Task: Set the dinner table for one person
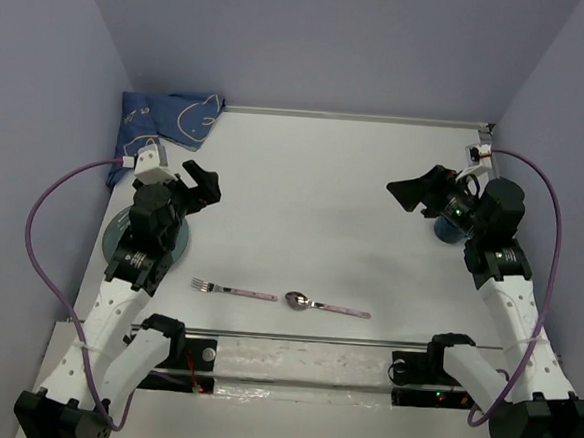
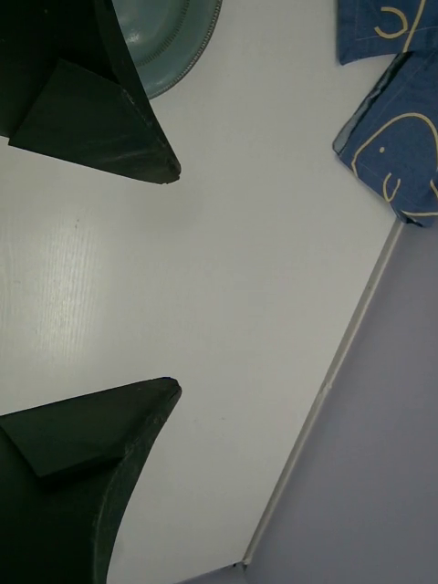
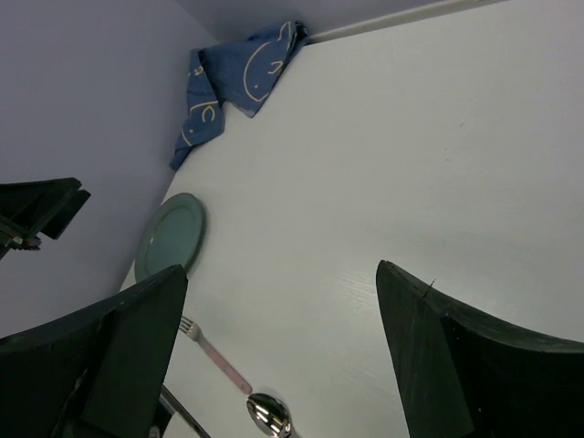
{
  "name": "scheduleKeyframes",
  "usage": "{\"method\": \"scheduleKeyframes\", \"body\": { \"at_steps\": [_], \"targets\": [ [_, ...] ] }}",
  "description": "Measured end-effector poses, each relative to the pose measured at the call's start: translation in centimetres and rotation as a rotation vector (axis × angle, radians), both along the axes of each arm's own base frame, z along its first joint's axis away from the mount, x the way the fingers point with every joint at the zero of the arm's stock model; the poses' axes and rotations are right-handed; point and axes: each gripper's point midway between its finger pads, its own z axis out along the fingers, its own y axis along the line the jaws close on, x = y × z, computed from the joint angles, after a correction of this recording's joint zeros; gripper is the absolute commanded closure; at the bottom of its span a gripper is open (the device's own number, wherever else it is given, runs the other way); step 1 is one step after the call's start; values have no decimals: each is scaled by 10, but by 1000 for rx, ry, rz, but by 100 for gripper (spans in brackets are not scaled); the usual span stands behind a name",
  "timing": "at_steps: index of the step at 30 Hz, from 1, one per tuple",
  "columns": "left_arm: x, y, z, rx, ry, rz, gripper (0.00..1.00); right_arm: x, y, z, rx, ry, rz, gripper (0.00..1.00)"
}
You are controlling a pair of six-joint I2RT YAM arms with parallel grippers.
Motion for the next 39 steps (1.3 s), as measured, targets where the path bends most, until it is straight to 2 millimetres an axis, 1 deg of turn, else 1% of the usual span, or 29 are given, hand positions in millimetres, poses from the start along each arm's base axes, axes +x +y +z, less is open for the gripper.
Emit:
{"method": "scheduleKeyframes", "body": {
  "at_steps": [5, 7, 9, 10, 11, 12, 13, 14, 15, 16, 17, 19, 20, 23, 26, 29, 31, 33, 36, 39],
  "targets": [
    [12, 3, -16, -6, 55, 26, 1, 1, 2, -5, 12, 16, 13, 12],
    [21, 11, -20, -20, 69, 60, 1, 3, 4, -7, 14, 17, 16, 12],
    [37, 23, -27, -41, 101, 114, 1, 5, 6, -10, 17, 16, 21, 12],
    [48, 32, -27, -61, 112, 148, 4, 6, 9, -14, 17, 21, 28, 13],
    [61, 45, -26, -82, 119, 189, 9, 7, 11, -16, 17, 26, 34, 13],
    [74, 59, -30, -106, 134, 234, 14, 8, 16, -21, 15, 39, 47, 13],
    [84, 71, -34, -120, 144, 268, 16, 11, 22, -28, 10, 56, 57, 13],
    [97, 91, -44, -143, 159, 326, 20, 12, 28, -34, 5, 69, 66, 13],
    [103, 103, -52, -156, 171, 362, 23, 12, 34, -41, -2, 82, 76, 13],
    [108, 118, -66, -171, 196, 409, 26, 11, 41, -48, -10, 99, 94, 13],
    [110, 134, -81, -183, 227, 463, 27, 9, 49, -53, -18, 110, 110, 14],
    [111, 156, -102, -200, 265, 534, 29, 5, 65, -65, -34, 136, 147, 14],
    [111, 169, -114, -205, 285, 582, 29, 4, 70, -69, -39, 144, 161, 14],
    [112, 197, -139, -192, 316, 682, 29, 1, 85, -78, -49, 162, 198, 14],
    [119, 215, -160, -184, 350, 736, 25, 3, 93, -85, -55, 168, 217, 14],
    [133, 233, -182, -168, 382, 781, 22, 6, 99, -91, -57, 174, 229, 14],
    [142, 243, -192, -161, 391, 805, 21, 8, 101, -97, -60, 187, 236, 14],
    [150, 253, -200, -155, 394, 828, 18, 10, 103, -102, -64, 196, 244, 14],
    [156, 264, -206, -143, 390, 863, 17, 12, 106, -111, -69, 212, 258, 14],
    [166, 272, -206, -146, 373, 881, 17, 13, 110, -122, -71, 237, 283, 14]
  ]
}}
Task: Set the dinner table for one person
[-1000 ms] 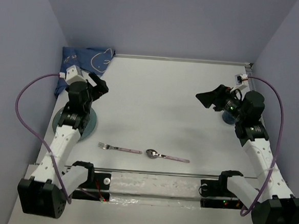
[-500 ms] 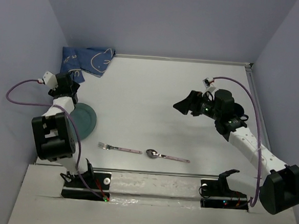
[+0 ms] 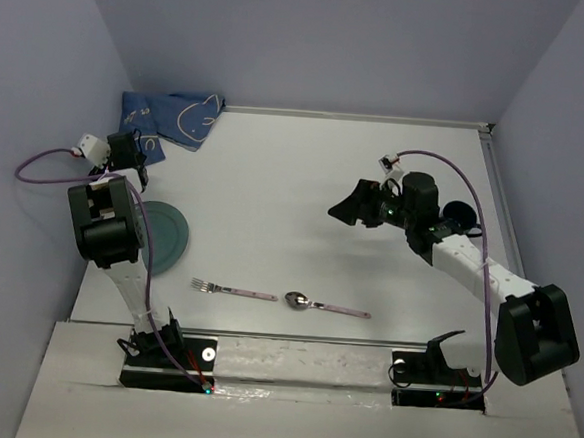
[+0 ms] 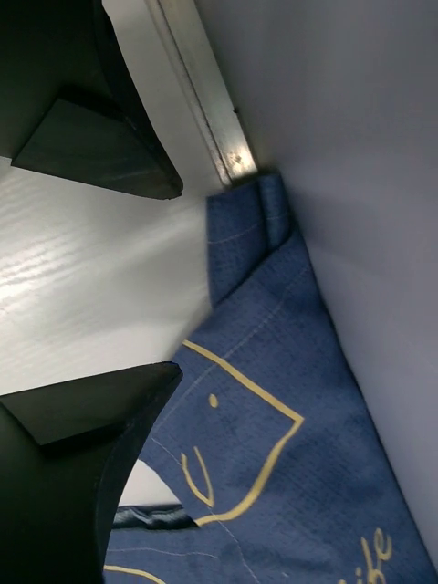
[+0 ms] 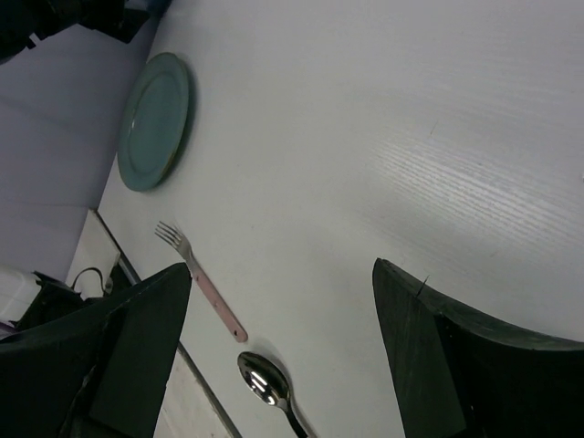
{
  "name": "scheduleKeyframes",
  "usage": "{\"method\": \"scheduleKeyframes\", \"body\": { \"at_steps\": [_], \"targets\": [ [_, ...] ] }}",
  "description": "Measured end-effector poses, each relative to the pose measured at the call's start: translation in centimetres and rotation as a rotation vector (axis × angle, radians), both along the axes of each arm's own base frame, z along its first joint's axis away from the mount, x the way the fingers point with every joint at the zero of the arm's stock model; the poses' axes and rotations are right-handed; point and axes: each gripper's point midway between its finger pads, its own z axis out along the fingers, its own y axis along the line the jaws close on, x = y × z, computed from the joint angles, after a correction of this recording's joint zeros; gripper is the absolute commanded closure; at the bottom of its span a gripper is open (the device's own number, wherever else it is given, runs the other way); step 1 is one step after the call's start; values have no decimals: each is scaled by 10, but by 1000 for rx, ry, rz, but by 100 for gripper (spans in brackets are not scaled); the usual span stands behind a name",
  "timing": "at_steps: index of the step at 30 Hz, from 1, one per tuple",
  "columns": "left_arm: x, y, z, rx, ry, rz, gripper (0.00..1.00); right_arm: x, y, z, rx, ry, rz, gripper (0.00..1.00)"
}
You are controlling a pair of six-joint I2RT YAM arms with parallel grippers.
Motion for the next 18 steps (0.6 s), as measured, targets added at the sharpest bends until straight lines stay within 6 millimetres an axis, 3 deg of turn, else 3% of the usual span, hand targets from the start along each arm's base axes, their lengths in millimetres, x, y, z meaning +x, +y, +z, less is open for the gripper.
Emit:
{"method": "scheduleKeyframes", "body": {
  "at_steps": [6, 12, 18],
  "targets": [
    [8, 6, -2, -15, -28, 50, 19, -3, 8, -15, 1, 42, 48, 14],
    [8, 6, -6, -51, -55, 94, 36, -4, 13, -21, 7, 55, 75, 15],
    [3, 6, -15, -109, -82, 144, 36, -3, 15, -28, 5, 68, 83, 15]
  ]
}}
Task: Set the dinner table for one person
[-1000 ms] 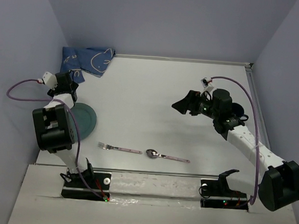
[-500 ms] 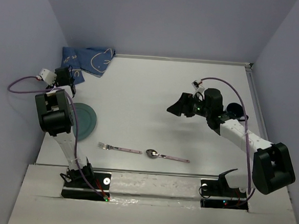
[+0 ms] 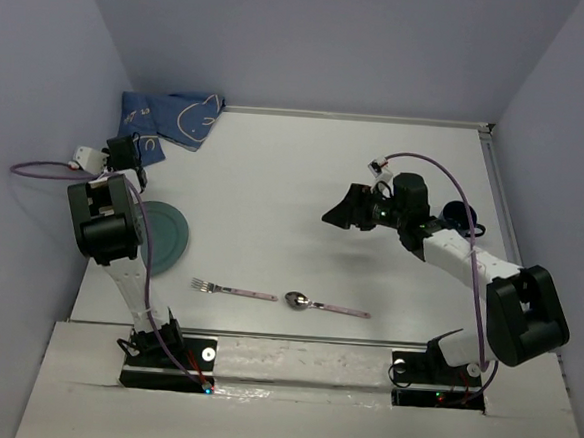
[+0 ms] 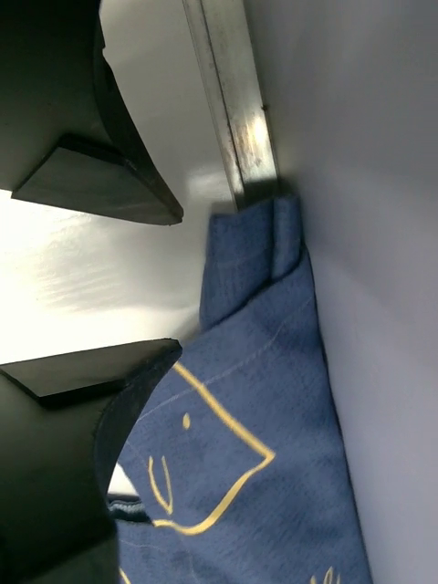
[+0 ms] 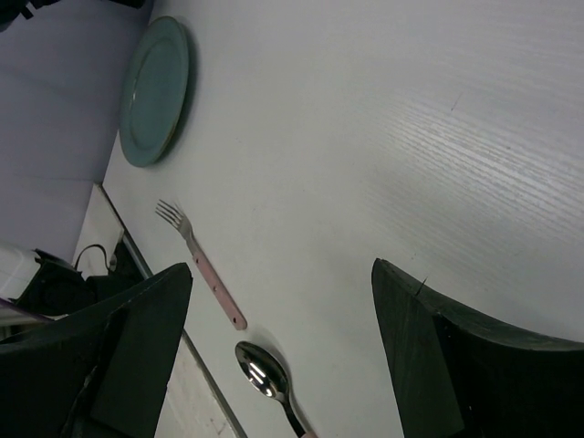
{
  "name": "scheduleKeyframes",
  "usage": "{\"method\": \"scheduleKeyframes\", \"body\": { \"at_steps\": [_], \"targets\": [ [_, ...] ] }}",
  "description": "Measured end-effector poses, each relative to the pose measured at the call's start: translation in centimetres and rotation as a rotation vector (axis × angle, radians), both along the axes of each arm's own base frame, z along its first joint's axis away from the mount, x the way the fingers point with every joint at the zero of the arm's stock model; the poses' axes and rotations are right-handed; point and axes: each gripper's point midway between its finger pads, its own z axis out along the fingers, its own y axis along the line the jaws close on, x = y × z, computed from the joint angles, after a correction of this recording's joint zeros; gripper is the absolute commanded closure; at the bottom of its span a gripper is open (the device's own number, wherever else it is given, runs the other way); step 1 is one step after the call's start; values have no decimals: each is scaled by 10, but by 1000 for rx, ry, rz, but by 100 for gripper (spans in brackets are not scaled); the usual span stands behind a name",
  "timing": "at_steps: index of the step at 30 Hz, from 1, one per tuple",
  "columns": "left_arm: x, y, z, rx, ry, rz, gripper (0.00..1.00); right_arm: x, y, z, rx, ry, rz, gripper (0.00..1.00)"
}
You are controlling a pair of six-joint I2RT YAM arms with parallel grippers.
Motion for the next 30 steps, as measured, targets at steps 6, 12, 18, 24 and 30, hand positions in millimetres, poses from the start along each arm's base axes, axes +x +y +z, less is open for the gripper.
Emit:
{"method": "scheduleKeyframes", "body": {
  "at_steps": [6, 12, 18, 24, 30],
  "targets": [
    [-18, 13, -15, -82, -13, 72, 26, 1, 1, -8, -7, 21, 5, 16],
    [-10, 14, -8, -81, -66, 74, 15, -3, 4, -14, -1, 46, 34, 17],
    [-1, 16, -6, -90, -95, 66, 47, -4, 6, -12, 4, 43, 52, 17],
    [17, 20, -14, -100, -108, 68, 100, -4, 6, -17, -3, 48, 56, 17],
    [23, 20, -15, -104, -113, 56, 100, -4, 6, -20, -7, 52, 60, 17]
  ]
}}
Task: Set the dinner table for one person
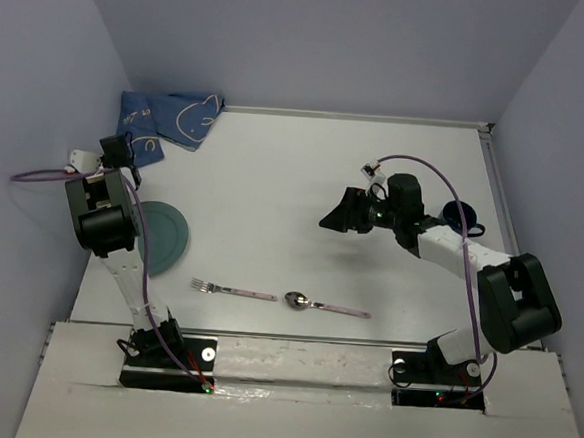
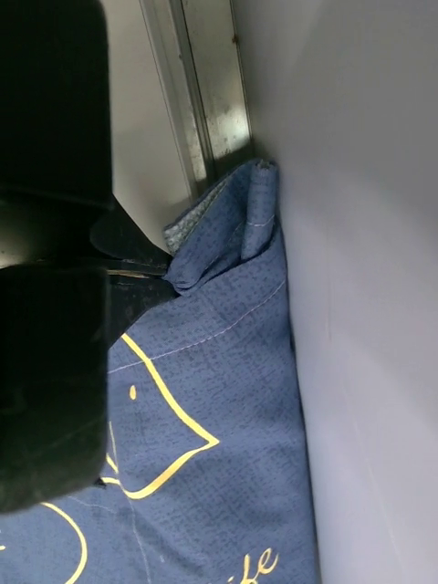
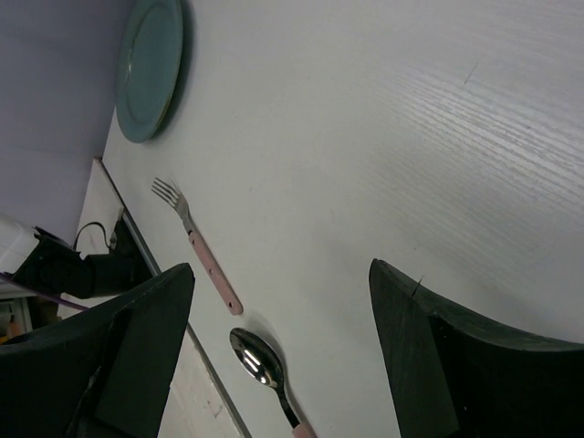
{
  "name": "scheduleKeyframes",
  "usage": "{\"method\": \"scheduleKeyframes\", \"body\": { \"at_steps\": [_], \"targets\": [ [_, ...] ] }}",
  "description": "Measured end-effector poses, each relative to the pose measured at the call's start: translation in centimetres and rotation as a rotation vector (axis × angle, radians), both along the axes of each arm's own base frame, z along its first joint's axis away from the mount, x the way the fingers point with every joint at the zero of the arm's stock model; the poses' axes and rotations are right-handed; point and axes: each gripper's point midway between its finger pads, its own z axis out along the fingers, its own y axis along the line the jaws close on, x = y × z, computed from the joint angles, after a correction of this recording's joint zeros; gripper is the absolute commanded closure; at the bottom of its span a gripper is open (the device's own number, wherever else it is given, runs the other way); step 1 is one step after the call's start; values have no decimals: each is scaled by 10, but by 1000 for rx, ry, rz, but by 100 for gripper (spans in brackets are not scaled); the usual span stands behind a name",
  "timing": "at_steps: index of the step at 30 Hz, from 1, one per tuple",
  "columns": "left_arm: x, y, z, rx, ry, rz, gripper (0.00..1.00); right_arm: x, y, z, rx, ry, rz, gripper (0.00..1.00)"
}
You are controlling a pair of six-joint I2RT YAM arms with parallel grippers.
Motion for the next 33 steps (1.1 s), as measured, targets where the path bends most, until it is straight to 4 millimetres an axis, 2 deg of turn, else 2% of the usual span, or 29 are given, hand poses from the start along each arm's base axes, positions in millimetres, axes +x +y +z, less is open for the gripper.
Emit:
{"method": "scheduleKeyframes", "body": {
  "at_steps": [4, 8, 11, 15, 16, 19, 21, 24, 26, 28, 29, 30, 33],
  "targets": [
    [10, -9, 3, -2, -26, -47, 100, 0, 0, -4, -4, 9, 0, 17],
    [31, -40, 12, 32, -58, -162, 100, 4, 0, -4, -7, 11, -13, 17],
    [49, -83, 23, 49, -79, -299, 100, 9, 0, 0, -4, 5, -35, 17],
    [70, -158, 60, 62, -147, -518, 100, 22, 2, 14, 7, -21, -70, 17],
    [77, -182, 79, 71, -178, -585, 100, 26, 3, 20, 12, -36, -78, 17],
    [101, -236, 141, 107, -267, -736, 100, 41, 4, 45, 27, -99, -111, 17],
    [118, -276, 210, 166, -379, -835, 100, 47, 2, 65, 38, -149, -136, 17],
    [111, -323, 292, 230, -508, -940, 100, 51, -5, 101, 57, -236, -185, 17],
    [86, -359, 364, 270, -630, -1019, 100, 50, -12, 121, 63, -288, -220, 16],
    [58, -382, 419, 290, -743, -1076, 100, 46, -20, 139, 63, -336, -255, 16],
    [46, -387, 439, 294, -787, -1094, 100, 44, -24, 146, 64, -357, -269, 16],
    [25, -390, 473, 306, -861, -1114, 100, 42, -28, 155, 65, -379, -285, 16],
    [-14, -386, 528, 335, -1000, -1134, 100, 38, -40, 171, 52, -430, -334, 15]
  ]
}}
